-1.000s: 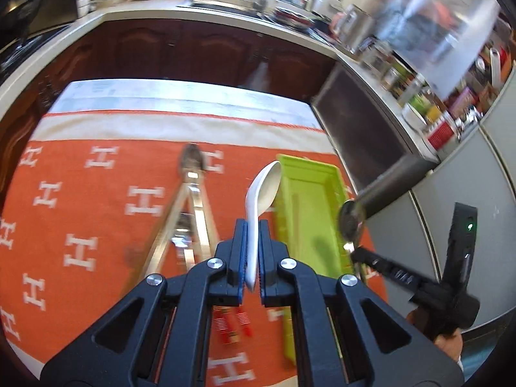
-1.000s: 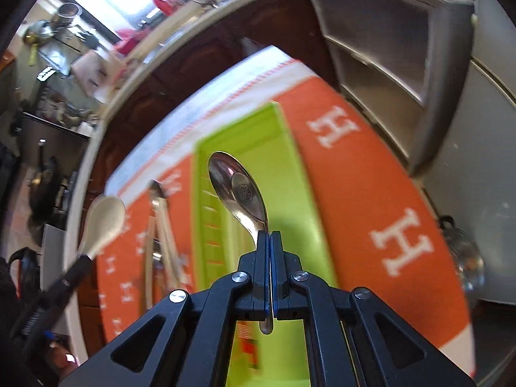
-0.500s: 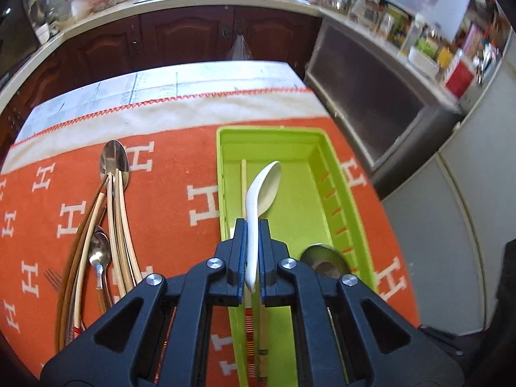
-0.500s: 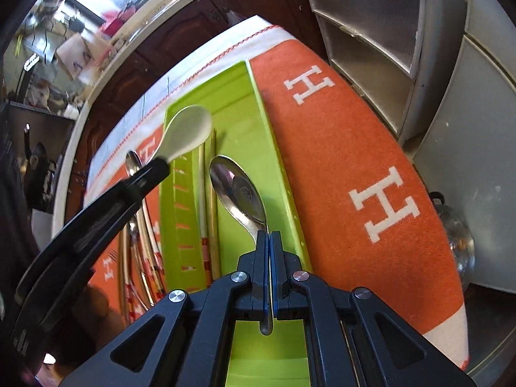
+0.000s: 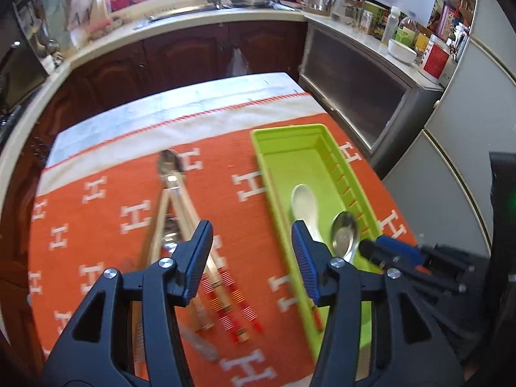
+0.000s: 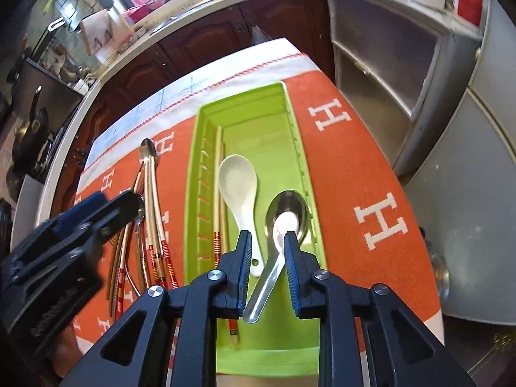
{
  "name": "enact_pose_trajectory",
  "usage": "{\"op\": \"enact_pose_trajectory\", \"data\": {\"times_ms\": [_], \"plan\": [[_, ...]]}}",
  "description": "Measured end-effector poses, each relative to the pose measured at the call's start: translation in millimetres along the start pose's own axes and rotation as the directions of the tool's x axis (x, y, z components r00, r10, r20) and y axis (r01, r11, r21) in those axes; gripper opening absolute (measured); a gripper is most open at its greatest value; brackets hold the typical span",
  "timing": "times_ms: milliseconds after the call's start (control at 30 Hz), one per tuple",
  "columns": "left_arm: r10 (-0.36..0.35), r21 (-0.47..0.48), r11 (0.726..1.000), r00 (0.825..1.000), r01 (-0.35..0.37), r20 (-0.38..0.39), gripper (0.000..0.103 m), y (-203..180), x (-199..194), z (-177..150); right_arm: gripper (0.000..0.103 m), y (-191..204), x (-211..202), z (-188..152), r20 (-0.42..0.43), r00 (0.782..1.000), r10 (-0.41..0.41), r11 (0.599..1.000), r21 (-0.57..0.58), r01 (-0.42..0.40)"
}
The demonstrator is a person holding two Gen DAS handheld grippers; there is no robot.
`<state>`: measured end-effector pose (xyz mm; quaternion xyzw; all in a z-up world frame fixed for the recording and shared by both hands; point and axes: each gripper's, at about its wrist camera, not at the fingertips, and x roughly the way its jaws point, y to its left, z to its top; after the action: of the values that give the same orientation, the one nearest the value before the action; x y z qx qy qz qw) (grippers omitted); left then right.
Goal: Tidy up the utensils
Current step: 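Place both spoons into the green tray and open both tools, then move both tools back over the remaining chopsticks and spoons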
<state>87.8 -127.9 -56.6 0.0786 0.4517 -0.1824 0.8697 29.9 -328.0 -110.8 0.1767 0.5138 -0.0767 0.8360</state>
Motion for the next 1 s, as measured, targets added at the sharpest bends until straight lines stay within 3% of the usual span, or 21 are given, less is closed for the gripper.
{"op": "enact_pose_trajectory", "data": {"times_ms": [233, 667, 1000], "plan": [[0.057, -0.023, 0.998, 0.998, -0.056, 0.024, 0.049, 51, -43, -35, 0.035, 32, -25, -6, 0.083, 0.996, -0.035, 0.997, -0.071, 0.041], [0.158, -0.151, 0.977, 0.986, -0.149, 0.050, 0.049, 139, -81, -83, 0.035, 129, -52, -10, 0.162, 0.987, -0.023, 0.975, -0.215, 0.058], [0.183, -0.254, 0.950, 0.983, -0.181, -0.015, 0.049, 186, -66, -104, 0.036, 174, -50, -11, 0.147, 0.989, 0.005, 0.959, -0.280, 0.037]]}}
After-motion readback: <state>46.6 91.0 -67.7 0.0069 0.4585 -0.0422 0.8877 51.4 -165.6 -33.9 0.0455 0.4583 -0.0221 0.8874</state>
